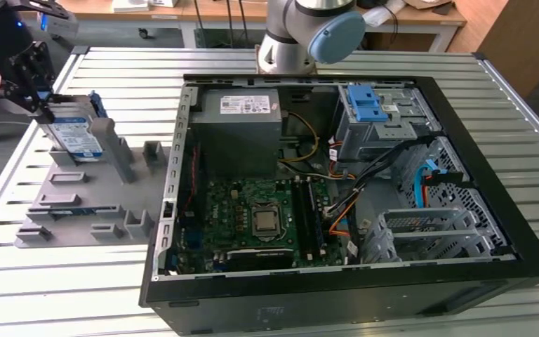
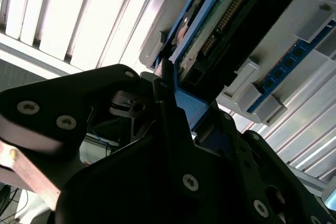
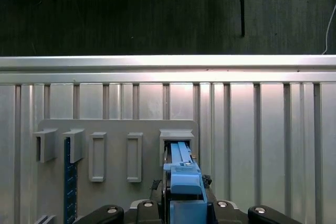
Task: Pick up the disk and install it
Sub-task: 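Pick up the disk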
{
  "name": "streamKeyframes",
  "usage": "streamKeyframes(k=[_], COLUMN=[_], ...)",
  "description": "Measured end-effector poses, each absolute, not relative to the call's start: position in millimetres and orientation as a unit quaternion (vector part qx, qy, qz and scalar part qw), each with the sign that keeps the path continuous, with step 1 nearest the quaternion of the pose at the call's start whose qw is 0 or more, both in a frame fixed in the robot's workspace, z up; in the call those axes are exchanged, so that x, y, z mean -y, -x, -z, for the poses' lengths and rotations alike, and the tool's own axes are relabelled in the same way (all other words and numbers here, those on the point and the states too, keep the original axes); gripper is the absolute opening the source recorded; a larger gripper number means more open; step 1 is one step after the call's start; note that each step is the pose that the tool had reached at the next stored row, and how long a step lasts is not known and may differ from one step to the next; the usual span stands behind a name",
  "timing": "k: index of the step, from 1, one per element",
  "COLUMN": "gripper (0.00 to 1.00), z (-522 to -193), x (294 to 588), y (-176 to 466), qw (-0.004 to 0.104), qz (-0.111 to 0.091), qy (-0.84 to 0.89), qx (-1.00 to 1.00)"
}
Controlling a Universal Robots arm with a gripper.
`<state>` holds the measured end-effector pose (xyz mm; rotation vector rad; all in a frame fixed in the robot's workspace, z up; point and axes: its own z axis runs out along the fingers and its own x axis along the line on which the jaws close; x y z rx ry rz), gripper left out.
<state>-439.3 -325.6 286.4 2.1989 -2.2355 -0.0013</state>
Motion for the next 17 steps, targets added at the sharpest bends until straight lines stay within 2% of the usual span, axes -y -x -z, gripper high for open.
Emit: streamKeyframes(k=[2, 3, 7, 10, 11, 17], gripper=[0.38, 0.44, 0.44, 0.43, 0.36, 0.36], z=[-286.4, -286.4, -286.4, -286.4, -286.4, -286.4], x=[325.6, 325.6, 325.6, 325.6, 325.6, 325.6], y=[439.3, 439.4, 439.3, 439.3, 439.4, 439.3], qw=[0.003, 0.003, 0.003, 0.003, 0.003, 0.003], qz=[0.000, 0.000, 0.000, 0.000, 0.000, 0.000], qy=[-0.701, -0.701, -0.702, -0.702, -0.702, -0.702], qx=[0.713, 0.713, 0.712, 0.712, 0.712, 0.712])
